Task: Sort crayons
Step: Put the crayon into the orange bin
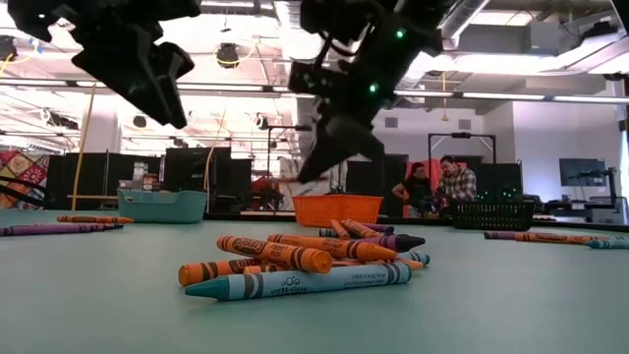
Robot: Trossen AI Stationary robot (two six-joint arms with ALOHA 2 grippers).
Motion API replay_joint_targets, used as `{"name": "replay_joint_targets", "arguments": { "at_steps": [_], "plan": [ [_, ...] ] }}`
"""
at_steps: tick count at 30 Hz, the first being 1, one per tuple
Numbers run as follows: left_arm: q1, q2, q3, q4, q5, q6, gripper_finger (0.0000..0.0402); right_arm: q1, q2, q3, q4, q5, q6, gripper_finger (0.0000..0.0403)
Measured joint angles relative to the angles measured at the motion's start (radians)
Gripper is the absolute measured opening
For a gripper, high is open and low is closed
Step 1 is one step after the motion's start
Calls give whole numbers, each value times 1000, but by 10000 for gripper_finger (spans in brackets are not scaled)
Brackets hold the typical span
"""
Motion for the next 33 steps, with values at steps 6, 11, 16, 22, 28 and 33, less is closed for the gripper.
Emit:
{"name": "replay_joint_targets", "arguments": {
  "at_steps": [6,11,16,22,28,33],
  "plan": [
    [-29,0,-58,49,-25,-33,133,-135,-109,0,-27,23,102,1],
    [-44,0,-118,125,-24,-71,133,-280,-166,0,-39,-9,159,1],
    [-71,0,-154,170,-25,-99,133,-425,-170,0,-53,-148,202,3],
    [-104,0,-190,237,-25,-101,133,-544,-130,-21,-44,-272,266,4],
    [-115,0,-193,248,-26,-106,133,-578,-72,-20,12,-346,301,5],
    [-123,0,-193,252,-16,-107,133,-591,-40,-17,36,-362,302,5]
  ]
}}
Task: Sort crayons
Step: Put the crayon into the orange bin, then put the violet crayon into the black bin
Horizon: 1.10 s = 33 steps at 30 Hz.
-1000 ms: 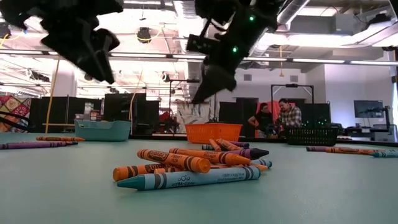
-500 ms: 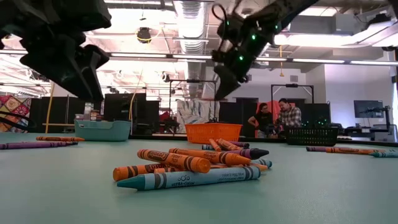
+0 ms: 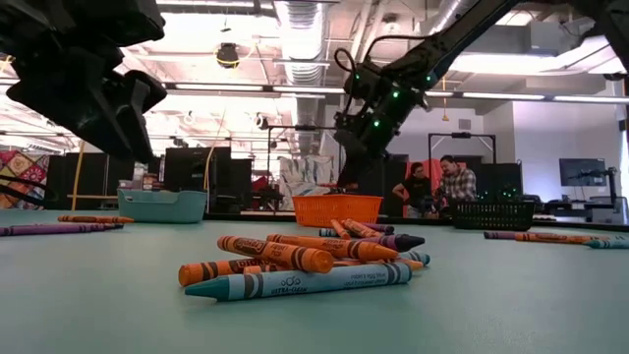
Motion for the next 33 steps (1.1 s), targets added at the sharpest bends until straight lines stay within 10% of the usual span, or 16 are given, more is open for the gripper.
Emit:
{"name": "replay_joint_targets", "arguments": {
  "at_steps": [26,33],
  "plan": [
    [-89,0,0,-172,305,-333,133,-7,53,-2,-14,-51,-16,86],
    [-181,0,0,-169,255,-486,133,-5,53,-2,-14,-54,-34,93]
  ]
}}
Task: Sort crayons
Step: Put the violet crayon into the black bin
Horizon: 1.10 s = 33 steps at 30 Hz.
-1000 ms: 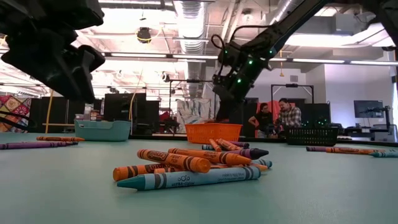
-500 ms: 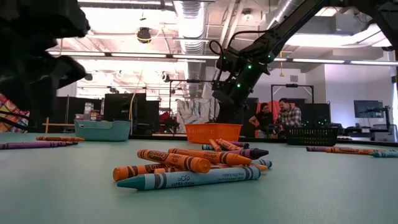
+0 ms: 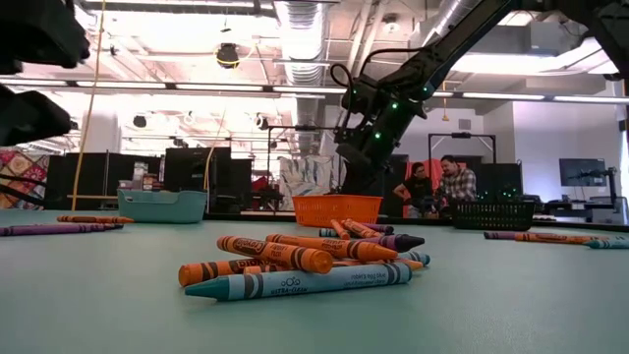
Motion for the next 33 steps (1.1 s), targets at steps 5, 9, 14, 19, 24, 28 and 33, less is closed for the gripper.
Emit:
{"name": "replay_joint_targets", "arguments": {
  "at_steps": [5,9,14,19,24,28,33],
  "plan": [
    [-45,0,0,7,-65,-67,133,0,0,0,0,-18,-3,93],
    [-56,35,1,8,-91,-89,133,6,0,0,-3,-19,-4,93],
    [-56,167,51,-26,-57,-66,133,21,0,0,-3,-21,-11,93],
    [-61,296,137,-95,-58,-18,133,28,0,0,-13,-21,-20,93],
    [-62,372,189,-158,-54,-13,119,28,0,0,-24,-21,-22,93],
    [-62,381,203,-174,-60,-3,74,33,0,0,-30,-21,-22,93],
    [-62,383,212,-167,-60,29,10,47,0,0,-31,-21,-22,93]
  ]
}}
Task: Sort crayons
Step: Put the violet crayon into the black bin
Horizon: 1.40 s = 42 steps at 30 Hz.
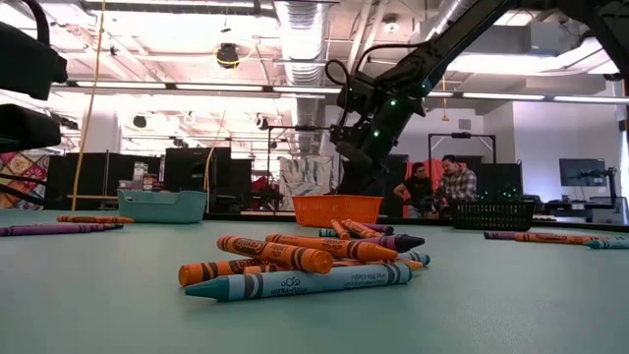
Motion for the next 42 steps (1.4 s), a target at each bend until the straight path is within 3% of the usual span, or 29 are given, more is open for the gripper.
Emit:
{"name": "replay_joint_targets", "arguments": {
  "at_steps": [13,20,28,35,42],
  "plan": [
    [11,4,26,-62,-55,77,2,7,0,0,-11,1,-39,93],
    [77,8,121,-197,-300,238,0,26,-27,0,-89,6,-110,93],
    [210,4,184,-202,-520,498,0,96,-188,0,-243,76,-172,93],
    [332,-63,190,0,-557,783,0,200,-413,0,-351,88,-185,93],
    [440,-178,192,283,-436,1081,0,363,-592,0,-462,88,-114,93]
  ]
}}
